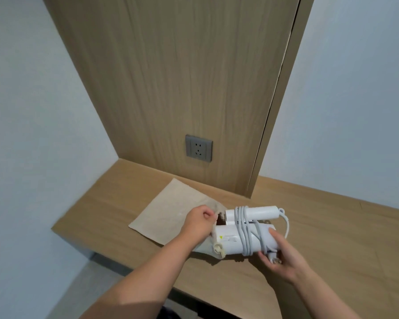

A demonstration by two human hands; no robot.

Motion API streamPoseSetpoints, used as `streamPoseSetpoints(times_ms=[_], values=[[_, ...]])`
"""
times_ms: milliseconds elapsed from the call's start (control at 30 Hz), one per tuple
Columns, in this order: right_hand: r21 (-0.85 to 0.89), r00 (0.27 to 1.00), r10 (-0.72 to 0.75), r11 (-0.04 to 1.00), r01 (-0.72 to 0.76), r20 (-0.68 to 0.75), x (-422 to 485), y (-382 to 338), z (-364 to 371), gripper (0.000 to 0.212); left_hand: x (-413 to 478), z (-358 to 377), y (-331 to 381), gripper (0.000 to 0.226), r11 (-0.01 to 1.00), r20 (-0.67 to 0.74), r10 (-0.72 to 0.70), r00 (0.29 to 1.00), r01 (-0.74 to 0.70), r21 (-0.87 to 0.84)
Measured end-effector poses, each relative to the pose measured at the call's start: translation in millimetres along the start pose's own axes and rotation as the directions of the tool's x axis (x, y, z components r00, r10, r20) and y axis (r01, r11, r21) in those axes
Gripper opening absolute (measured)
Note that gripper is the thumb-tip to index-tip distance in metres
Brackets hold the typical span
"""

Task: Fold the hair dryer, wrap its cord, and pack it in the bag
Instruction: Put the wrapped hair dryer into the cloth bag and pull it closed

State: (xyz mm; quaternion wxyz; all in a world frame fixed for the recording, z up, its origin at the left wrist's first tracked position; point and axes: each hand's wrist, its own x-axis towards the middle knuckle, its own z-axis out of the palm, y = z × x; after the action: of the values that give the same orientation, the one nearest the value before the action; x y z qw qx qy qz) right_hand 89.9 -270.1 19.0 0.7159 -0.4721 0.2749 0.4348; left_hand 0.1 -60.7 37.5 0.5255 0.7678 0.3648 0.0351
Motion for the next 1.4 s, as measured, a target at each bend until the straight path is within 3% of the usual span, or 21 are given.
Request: streamPoseSetpoints(times_ms=[167,400,567,667,733,833,967,1167,1267,1400], values=[[-0.128,0.993,-0.106,0.986,0.111,0.040,-15,-3,-2,0.014,3,3,7,0.019,0.997,-0.102,-0.029,0.994,0.036,0.068],[-0.246,0.977,-0.204,0.945,0.214,0.068,-29,-9,-2,0.012,8,5,19,0.025,0.998,-0.093,-0.045,0.995,0.049,0.040],[-0.216,0.993,-0.107,0.972,0.094,-0.051,-20,-14,10,0.017,2,-5,32,0.022,0.965,0.156,0.106,0.982,-0.140,0.221],[-0.096,0.994,0.020,0.995,-0.031,-0.111,-10,-19,9,0.025,-5,-13,28,0.014,0.907,0.358,0.114,0.927,-0.244,0.343],[-0.009,0.989,0.086,0.996,-0.087,-0.122,-7,-20,9,0.033,-7,-16,23,0.010,0.862,0.401,0.105,0.910,-0.284,0.420],[0.090,0.984,0.128,0.989,-0.117,-0.122,-5,-15,12,0.039,-12,-11,17,0.018,0.876,0.351,0.119,0.929,-0.265,0.403],[0.155,0.992,0.061,0.987,-0.043,-0.114,0,-4,18,0.034,-15,5,14,0.019,0.916,0.177,0.161,0.971,-0.214,0.339],[-0.124,0.994,-0.076,0.990,0.065,-0.084,-4,1,32,0.017,-10,13,22,0.023,0.937,0.045,0.151,0.988,-0.157,0.313],[-0.200,0.989,-0.123,0.974,0.104,-0.085,-6,2,42,0.015,-11,11,29,0.020,0.928,0.084,0.191,0.978,-0.208,0.311],[0.040,0.994,-0.074,0.996,0.077,-0.076,3,4,54,0.028,-21,12,32,0.013,0.845,0.138,0.226,0.964,-0.264,0.464]])
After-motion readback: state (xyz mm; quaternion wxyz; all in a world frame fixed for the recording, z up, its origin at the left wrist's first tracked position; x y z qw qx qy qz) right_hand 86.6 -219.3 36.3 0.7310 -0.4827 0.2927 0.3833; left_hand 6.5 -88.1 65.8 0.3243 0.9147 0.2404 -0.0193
